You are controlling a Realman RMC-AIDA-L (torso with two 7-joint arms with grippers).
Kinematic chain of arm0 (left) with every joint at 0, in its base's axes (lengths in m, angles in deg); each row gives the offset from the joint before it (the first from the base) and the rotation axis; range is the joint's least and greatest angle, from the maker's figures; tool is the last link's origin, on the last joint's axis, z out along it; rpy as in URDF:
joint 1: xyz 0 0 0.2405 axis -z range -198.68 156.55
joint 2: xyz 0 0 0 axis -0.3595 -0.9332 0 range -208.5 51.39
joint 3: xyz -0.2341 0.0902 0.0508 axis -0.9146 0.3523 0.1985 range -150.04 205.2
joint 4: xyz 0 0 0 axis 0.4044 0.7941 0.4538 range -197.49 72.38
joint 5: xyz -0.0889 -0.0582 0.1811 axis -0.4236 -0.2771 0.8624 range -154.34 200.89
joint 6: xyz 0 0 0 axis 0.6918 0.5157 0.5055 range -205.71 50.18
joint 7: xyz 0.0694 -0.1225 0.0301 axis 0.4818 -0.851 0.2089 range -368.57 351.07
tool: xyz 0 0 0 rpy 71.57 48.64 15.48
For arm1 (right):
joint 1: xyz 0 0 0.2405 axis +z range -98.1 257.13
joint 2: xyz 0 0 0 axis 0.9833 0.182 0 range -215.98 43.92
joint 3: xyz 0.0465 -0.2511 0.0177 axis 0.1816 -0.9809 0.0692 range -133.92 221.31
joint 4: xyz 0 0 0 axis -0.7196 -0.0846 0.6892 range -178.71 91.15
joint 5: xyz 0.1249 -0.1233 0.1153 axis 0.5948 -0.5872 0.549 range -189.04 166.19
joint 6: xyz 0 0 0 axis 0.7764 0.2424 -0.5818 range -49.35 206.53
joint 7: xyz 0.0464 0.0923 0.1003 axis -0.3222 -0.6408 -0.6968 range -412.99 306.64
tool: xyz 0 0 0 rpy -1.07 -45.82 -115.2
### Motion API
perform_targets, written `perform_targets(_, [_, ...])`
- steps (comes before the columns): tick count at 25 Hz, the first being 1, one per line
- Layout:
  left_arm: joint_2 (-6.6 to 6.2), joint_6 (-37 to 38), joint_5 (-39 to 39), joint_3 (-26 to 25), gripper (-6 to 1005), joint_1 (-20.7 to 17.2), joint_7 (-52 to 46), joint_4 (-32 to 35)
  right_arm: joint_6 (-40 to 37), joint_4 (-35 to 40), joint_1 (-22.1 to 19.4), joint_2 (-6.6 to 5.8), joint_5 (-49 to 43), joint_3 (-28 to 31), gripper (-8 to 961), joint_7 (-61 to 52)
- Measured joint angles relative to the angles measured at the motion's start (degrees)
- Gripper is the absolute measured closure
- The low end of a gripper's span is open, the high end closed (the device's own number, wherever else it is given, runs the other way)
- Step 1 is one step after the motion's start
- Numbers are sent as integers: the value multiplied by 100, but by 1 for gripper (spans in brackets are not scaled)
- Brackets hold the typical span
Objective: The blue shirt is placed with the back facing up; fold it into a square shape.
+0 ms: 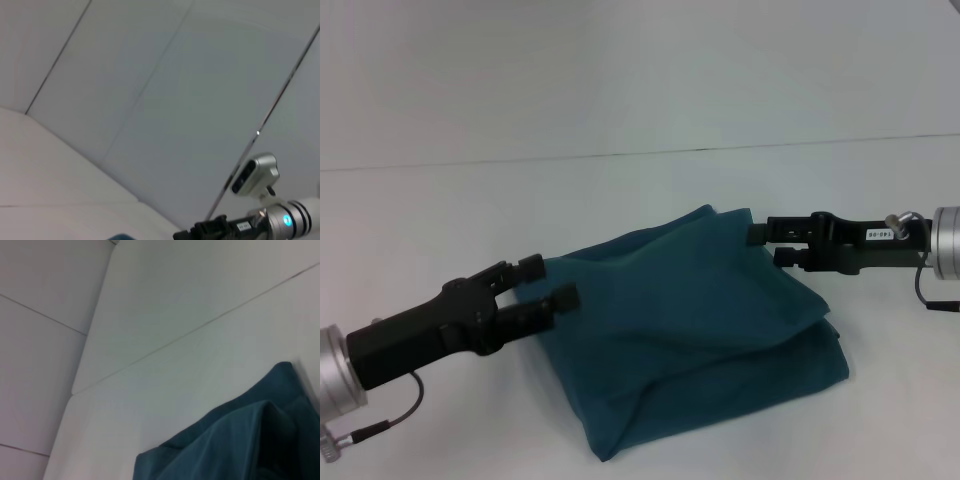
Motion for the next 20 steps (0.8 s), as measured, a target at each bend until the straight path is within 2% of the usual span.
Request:
perform_targets(9, [-126, 412, 525, -12, 76, -131, 189, 385, 234, -177, 37, -1, 0, -167, 174, -147])
perform_targets(13, [-137, 687, 799, -11, 76, -158, 422, 500, 365, -200, 57, 15, 1, -173, 175, -163])
perform_targets(20, [-134, 713, 871, -19, 76, -167, 515, 489, 516, -384, 196, 65, 2, -191, 179, -152])
